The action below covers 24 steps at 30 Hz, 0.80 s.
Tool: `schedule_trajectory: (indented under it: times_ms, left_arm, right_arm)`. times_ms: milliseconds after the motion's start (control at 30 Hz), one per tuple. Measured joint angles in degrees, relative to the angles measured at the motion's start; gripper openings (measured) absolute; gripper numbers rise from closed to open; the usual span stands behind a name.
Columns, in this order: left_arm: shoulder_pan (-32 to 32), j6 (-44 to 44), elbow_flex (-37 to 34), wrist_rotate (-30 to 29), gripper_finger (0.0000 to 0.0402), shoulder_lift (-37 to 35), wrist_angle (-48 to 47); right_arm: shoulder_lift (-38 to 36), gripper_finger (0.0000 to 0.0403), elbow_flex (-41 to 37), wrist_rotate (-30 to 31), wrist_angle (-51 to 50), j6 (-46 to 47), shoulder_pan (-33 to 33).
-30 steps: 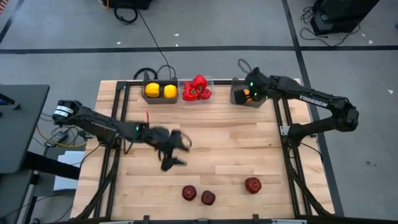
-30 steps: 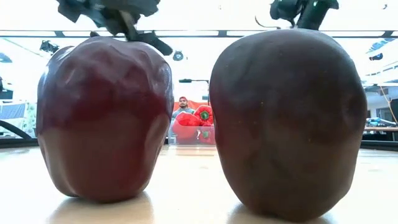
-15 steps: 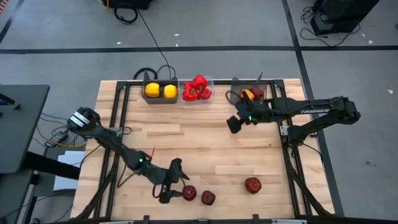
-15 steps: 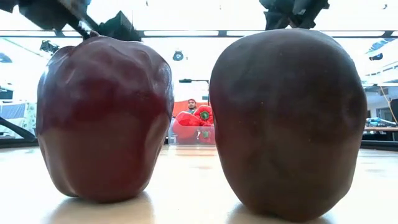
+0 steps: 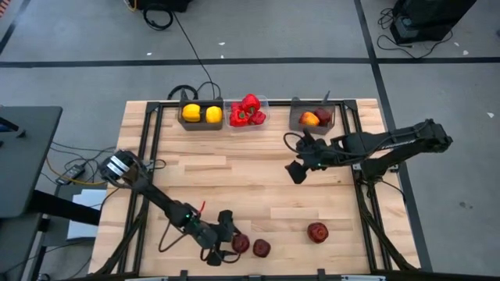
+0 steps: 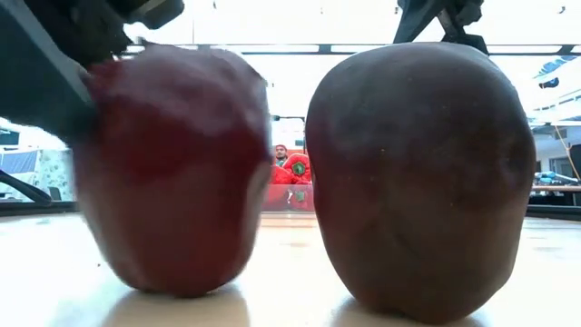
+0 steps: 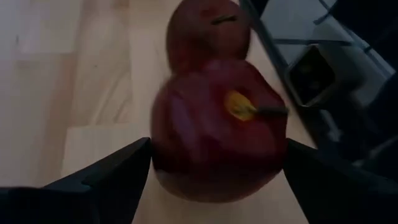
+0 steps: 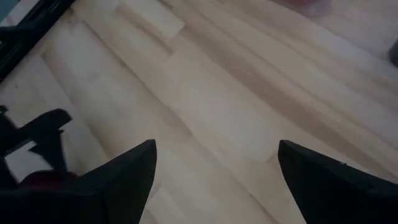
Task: Sort produce into baskets
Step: Put the left red apple into the right black bin
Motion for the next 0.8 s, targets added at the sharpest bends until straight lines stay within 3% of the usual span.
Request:
schedule_trajectory:
  times_ms: [200,500,800]
  left_arm:
    - [0.96,0.79,1.09,-4.26,0.037,3.27,5.85]
    - [1.86,2.36,1.11,-8.09,0.0334,4.58,8.42]
    - [4.77,1.36,1.18,-21.82,0.0303,3.89,14.75]
  right_arm:
    - [0.02,0.0345,0.0,-0.37,-1.03,1.56,1.91]
    - [0.43,0.0345,0.02,-2.04,-1.7,3.59,3.69]
    - [1.7,0.0345,0.02,-3.43,8.3,8.17,10.01]
